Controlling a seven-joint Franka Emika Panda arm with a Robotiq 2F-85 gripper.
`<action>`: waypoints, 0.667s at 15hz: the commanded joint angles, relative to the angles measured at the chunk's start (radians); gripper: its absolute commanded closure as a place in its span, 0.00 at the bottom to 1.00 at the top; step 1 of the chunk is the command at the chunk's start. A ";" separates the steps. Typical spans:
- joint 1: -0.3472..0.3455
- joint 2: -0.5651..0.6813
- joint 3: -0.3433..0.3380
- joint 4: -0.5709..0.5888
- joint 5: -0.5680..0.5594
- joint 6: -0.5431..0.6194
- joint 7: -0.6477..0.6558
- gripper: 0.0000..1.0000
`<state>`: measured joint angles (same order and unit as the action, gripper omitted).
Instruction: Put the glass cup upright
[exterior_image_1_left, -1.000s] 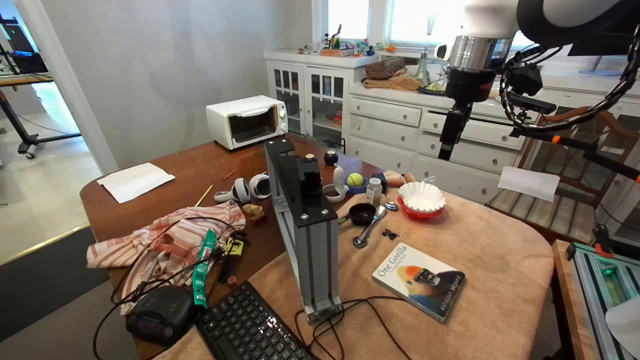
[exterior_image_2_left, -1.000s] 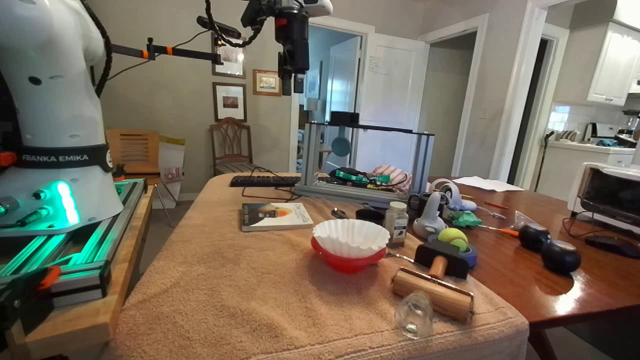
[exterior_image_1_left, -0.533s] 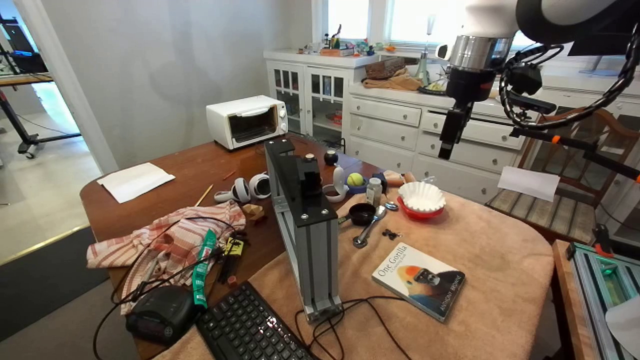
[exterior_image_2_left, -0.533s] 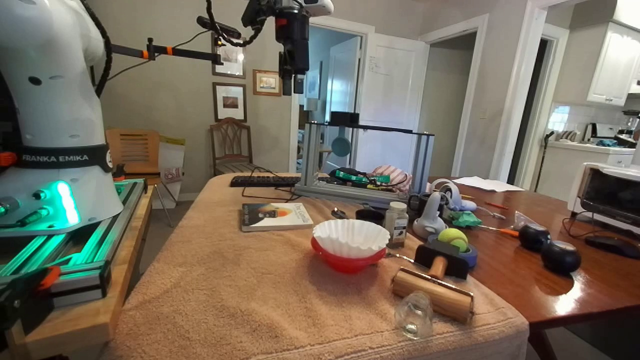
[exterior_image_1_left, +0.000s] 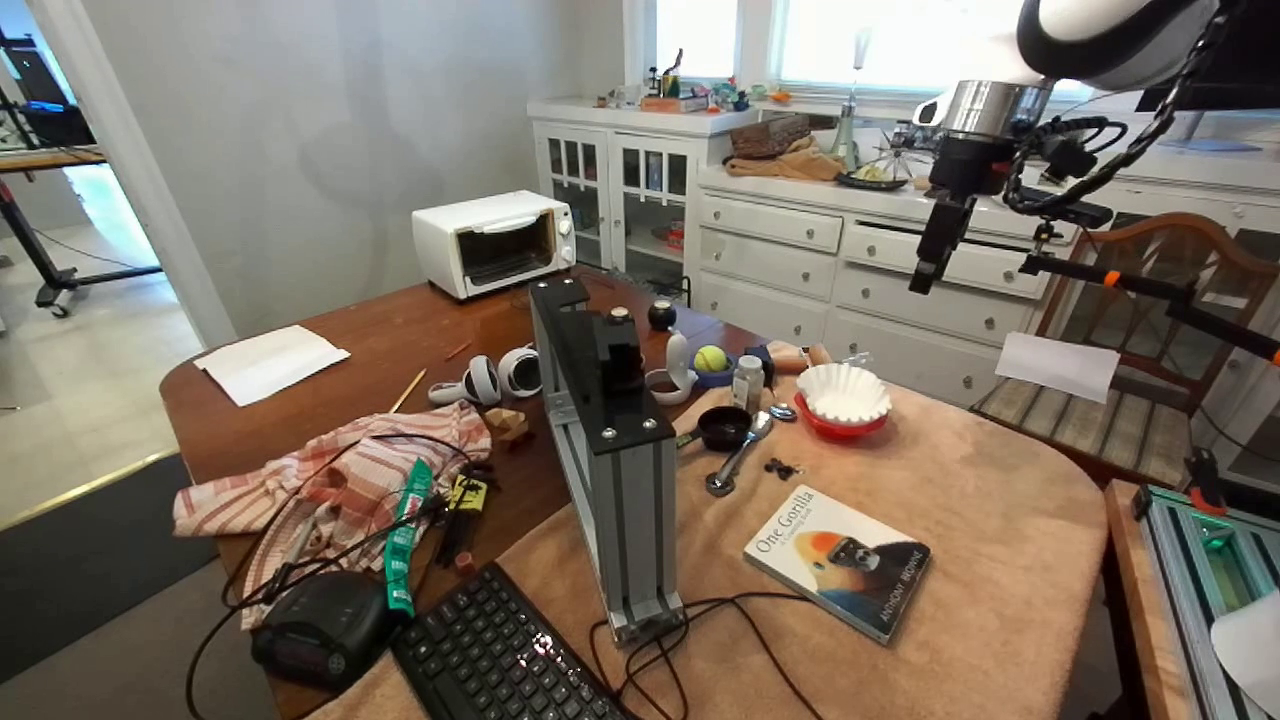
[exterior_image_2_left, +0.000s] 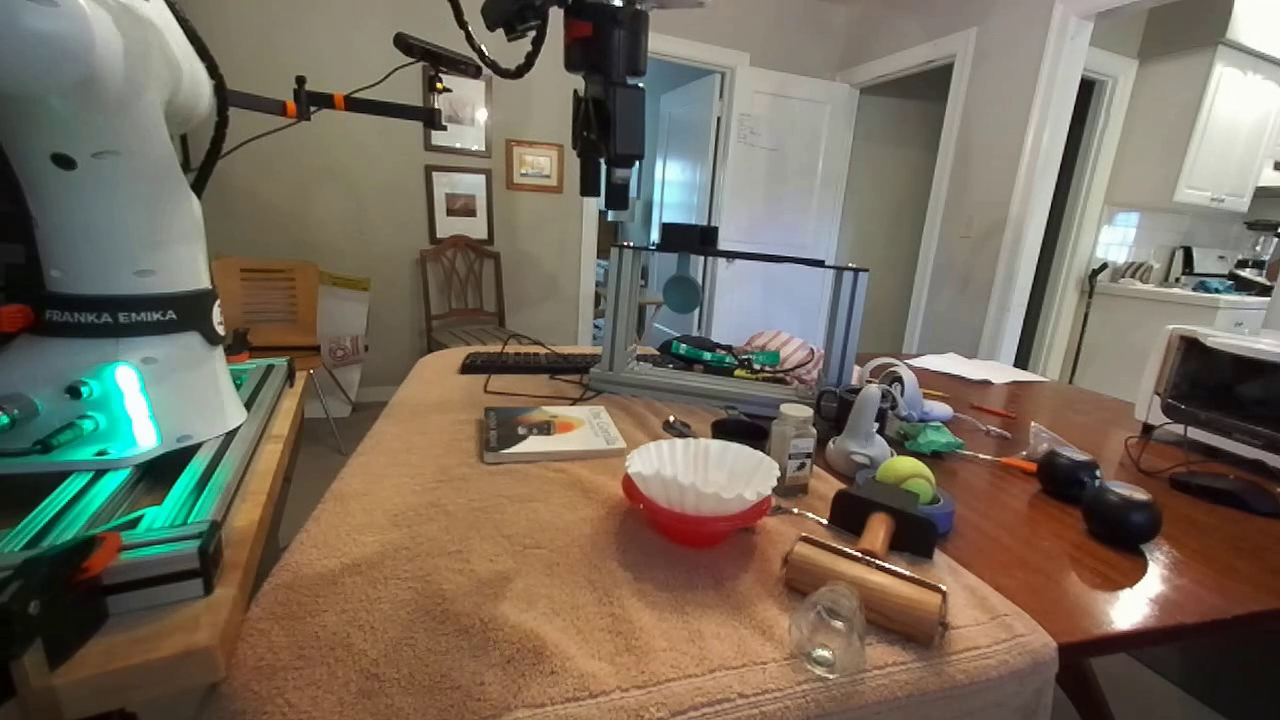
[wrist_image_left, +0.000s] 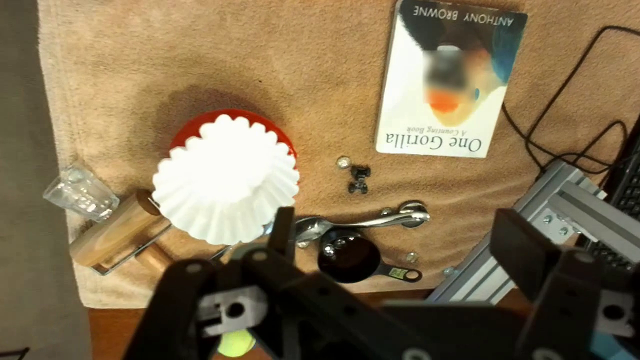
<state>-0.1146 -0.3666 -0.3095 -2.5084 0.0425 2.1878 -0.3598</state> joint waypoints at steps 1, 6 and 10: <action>-0.033 0.108 -0.100 0.049 0.060 0.045 -0.178 0.00; -0.088 0.150 -0.131 0.070 0.096 0.047 -0.239 0.00; -0.097 0.207 -0.130 0.105 0.112 0.047 -0.255 0.00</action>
<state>-0.1742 -0.1609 -0.4767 -2.4044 0.1479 2.2382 -0.6107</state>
